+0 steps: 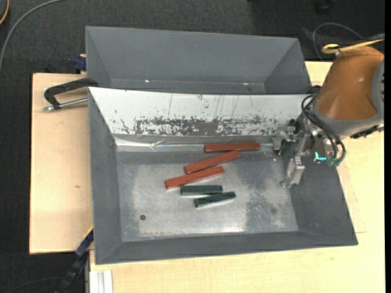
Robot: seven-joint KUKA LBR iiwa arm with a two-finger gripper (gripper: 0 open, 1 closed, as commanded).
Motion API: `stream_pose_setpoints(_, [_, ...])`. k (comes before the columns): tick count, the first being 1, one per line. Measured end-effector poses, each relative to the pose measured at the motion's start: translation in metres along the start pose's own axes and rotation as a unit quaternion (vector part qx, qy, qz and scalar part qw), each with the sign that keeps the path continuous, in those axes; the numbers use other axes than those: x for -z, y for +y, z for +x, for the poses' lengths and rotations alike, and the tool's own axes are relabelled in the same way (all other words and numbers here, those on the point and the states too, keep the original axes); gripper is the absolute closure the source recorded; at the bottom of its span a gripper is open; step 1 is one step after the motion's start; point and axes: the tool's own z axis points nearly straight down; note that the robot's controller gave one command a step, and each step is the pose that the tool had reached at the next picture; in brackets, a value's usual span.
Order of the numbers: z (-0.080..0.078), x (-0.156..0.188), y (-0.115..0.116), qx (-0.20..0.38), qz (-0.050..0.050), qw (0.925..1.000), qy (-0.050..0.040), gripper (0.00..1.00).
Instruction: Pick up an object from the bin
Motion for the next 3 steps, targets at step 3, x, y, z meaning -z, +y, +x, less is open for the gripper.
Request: stream_pose_setpoints(3, [0.039,-0.061,0.187,0.283,0.001,0.9593,-0.0044,0.00])
